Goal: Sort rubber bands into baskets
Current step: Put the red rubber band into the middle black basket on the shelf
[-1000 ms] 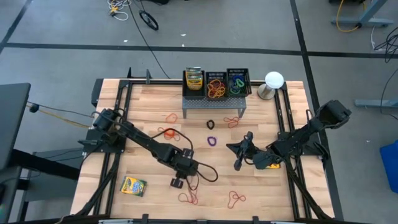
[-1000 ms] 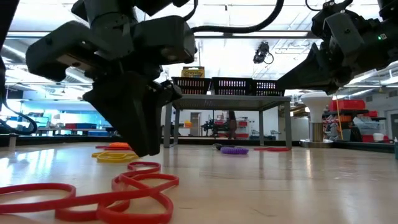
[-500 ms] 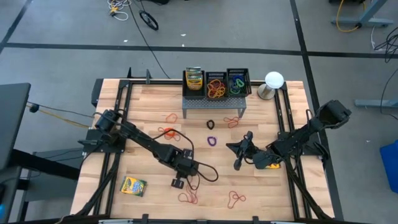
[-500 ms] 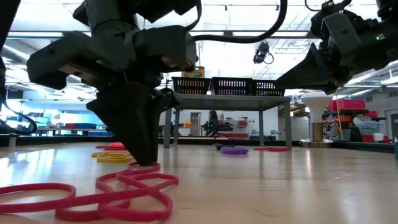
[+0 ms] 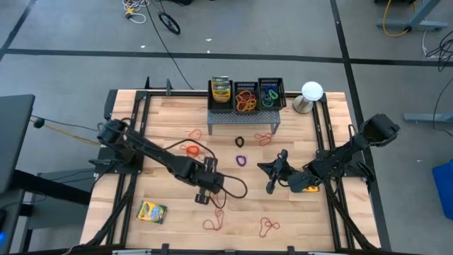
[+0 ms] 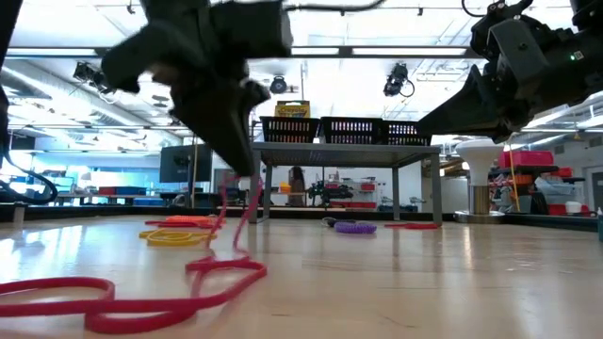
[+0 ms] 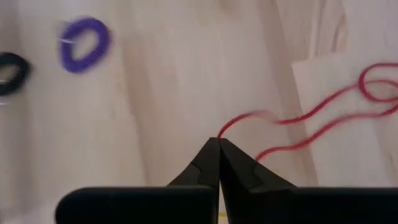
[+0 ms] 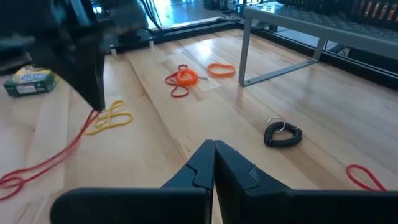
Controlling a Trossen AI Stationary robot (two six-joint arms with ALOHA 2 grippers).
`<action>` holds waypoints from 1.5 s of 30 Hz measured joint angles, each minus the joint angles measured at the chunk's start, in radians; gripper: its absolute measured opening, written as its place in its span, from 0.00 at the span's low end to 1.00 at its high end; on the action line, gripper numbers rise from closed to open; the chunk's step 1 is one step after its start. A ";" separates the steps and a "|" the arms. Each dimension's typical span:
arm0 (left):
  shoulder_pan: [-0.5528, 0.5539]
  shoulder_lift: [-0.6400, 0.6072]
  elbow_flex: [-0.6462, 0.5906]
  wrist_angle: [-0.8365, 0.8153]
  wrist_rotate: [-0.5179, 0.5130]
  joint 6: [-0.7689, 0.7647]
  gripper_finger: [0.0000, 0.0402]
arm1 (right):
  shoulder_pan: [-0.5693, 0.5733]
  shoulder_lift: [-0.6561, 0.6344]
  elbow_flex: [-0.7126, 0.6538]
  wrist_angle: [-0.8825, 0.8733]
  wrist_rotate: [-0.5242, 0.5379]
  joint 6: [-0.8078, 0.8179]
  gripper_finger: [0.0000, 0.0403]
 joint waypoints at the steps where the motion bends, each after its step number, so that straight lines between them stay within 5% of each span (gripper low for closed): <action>1: -0.004 -0.014 0.000 -0.002 -0.020 -0.001 0.01 | 0.000 0.000 0.000 0.000 -0.002 0.000 0.03; 7: -0.036 -0.087 -0.068 0.113 -0.154 0.009 0.01 | 0.000 0.000 0.000 0.021 -0.079 0.000 0.03; 15: -0.014 -0.185 -0.460 0.753 -0.106 -0.045 0.01 | -0.001 0.016 0.018 0.032 -0.108 0.002 0.03; 21: 0.007 -0.196 -0.575 1.113 -0.110 -0.044 0.01 | -0.020 0.154 0.125 0.034 -0.110 0.027 0.08; 30: 0.007 -0.196 -0.577 1.175 -0.130 0.017 0.01 | -0.054 0.393 0.339 0.059 -0.139 0.113 0.28; 37: 0.007 -0.196 -0.577 1.187 -0.129 0.046 0.01 | -0.099 0.513 0.474 0.100 -0.314 0.051 0.42; 42: 0.007 -0.196 -0.577 1.200 -0.129 0.065 0.01 | -0.155 0.566 0.537 0.101 -0.337 0.048 0.42; 45: 0.006 -0.196 -0.577 1.203 -0.129 0.063 0.01 | -0.174 0.569 0.547 0.100 -0.348 0.028 0.35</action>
